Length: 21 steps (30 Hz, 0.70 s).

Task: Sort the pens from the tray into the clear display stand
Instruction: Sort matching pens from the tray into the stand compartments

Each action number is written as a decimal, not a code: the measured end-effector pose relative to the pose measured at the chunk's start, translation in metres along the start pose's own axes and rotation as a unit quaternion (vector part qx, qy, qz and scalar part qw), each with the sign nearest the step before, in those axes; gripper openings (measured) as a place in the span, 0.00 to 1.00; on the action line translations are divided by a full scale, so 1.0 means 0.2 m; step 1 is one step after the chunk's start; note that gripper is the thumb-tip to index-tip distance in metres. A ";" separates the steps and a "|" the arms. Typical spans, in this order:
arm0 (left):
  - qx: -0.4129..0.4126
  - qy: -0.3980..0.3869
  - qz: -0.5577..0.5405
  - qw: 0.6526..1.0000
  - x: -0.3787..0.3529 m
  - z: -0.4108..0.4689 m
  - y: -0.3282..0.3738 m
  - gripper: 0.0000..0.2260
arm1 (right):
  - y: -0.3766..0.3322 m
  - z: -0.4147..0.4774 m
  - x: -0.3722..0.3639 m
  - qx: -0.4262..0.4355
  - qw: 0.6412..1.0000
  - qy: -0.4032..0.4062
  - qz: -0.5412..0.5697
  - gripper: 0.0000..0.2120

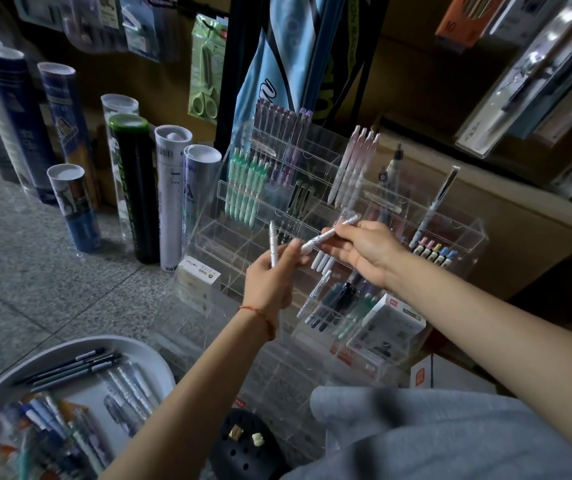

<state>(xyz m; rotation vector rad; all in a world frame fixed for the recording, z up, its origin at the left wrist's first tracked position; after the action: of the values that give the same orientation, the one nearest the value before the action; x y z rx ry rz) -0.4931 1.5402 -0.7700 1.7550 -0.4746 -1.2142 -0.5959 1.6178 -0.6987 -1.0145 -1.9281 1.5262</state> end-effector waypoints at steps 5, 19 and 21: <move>-0.047 0.147 0.021 0.988 0.00 0.03 0.03 0.07 | 0.01 0.00 -0.02 -0.023 0.996 -0.021 0.078 0.04; -0.154 -0.038 0.502 0.850 -0.10 0.07 0.36 0.04 | -0.15 -0.13 -0.06 0.115 0.759 -0.149 -0.623 0.12; -0.161 -0.040 0.522 0.837 -0.13 0.08 0.34 0.04 | -0.14 -0.12 -0.10 0.145 0.753 -0.127 -0.630 0.11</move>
<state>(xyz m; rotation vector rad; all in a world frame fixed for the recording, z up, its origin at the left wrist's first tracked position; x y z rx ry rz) -0.5061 1.5179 -0.7002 0.8793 -1.0335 -0.5085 -0.5725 1.6139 -0.6628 0.6536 -1.7269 1.0143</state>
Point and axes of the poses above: each hand's wrist, its own z-axis towards the middle knuckle, its own x-axis out of the back of the hand, y = z × x, the point moved 3 cm from there along z, towards the middle knuckle, and after that the axes turned 9 degrees about -y, right-handed, at the moved point
